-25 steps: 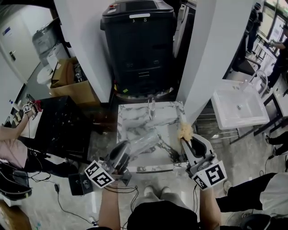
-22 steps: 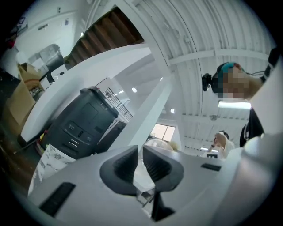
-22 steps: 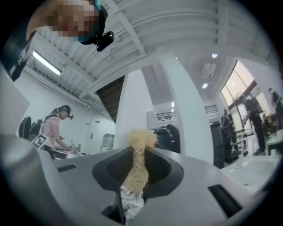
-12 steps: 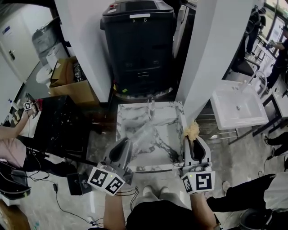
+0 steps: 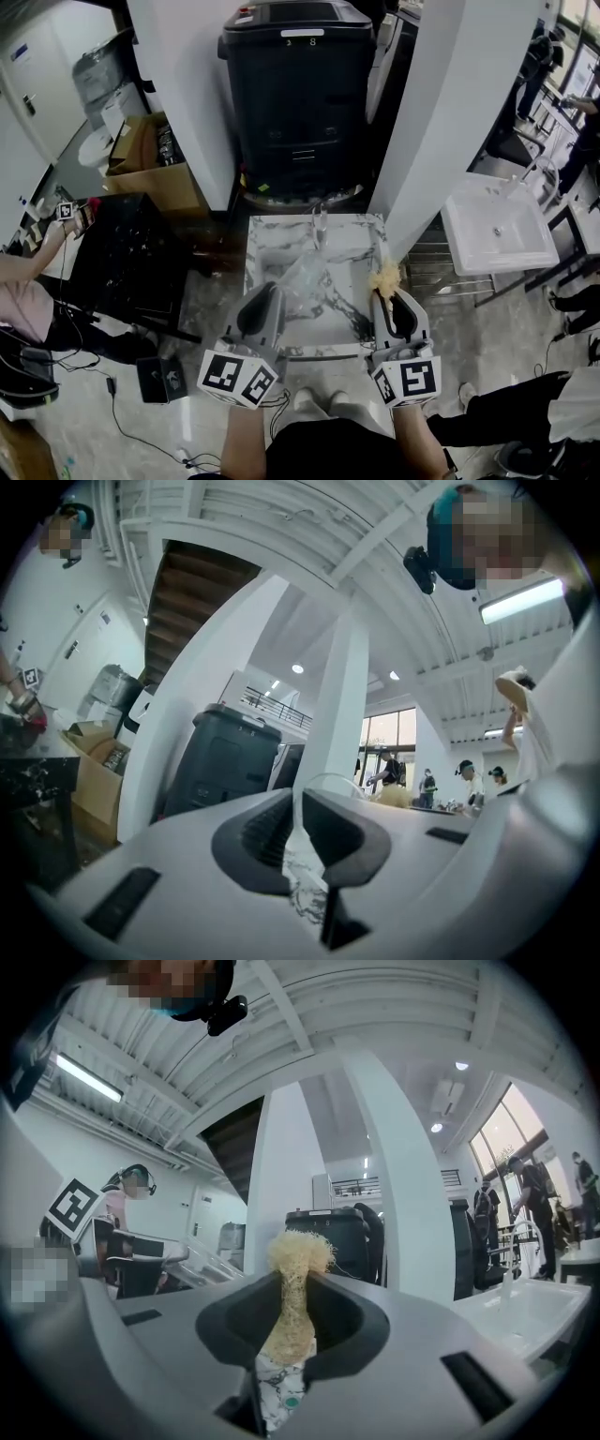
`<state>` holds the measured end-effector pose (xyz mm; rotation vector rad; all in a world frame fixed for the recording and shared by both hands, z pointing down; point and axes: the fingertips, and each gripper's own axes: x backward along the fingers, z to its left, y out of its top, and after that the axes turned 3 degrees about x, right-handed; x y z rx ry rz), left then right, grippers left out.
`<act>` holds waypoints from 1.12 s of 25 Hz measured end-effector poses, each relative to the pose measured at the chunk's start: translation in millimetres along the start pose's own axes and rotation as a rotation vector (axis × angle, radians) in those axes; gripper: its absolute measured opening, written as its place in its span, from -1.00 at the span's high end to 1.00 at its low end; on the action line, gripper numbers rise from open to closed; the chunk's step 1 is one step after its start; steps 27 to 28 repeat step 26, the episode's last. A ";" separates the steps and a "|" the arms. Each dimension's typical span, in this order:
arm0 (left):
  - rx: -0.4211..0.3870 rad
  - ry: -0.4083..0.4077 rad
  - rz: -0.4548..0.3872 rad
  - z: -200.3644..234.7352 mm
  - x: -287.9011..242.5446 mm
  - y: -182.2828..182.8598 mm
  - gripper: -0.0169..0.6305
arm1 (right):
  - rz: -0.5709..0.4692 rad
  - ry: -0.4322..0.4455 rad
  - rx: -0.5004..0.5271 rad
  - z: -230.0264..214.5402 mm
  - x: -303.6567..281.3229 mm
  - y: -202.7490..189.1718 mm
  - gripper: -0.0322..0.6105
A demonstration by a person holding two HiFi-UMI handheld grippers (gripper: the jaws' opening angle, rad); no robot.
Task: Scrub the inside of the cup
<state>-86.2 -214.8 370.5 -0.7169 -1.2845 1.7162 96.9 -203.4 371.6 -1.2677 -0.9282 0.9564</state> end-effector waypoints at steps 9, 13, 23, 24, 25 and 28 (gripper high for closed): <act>0.028 -0.016 0.000 0.6 -2.4 -0.4 0.86 | 0.010 0.010 -0.003 0.5 -1.6 0.2 0.64; 0.032 -0.020 0.003 1.4 -2.4 -3.6 0.86 | 0.010 0.009 -0.007 -1.1 -1.7 -3.0 0.64; -0.004 -0.005 0.021 0.7 -2.1 -8.1 0.86 | 0.011 0.014 -0.011 0.6 -0.7 -6.4 0.64; -0.007 -0.004 0.023 0.5 -1.8 -9.0 0.86 | 0.011 0.014 -0.011 1.0 -0.1 -6.9 0.64; -0.009 -0.004 0.025 0.4 -1.4 -9.7 0.86 | 0.012 0.015 -0.011 1.4 0.3 -7.2 0.64; -0.010 -0.003 0.026 0.3 -1.0 -10.3 0.86 | 0.012 0.016 -0.010 1.8 0.7 -7.4 0.64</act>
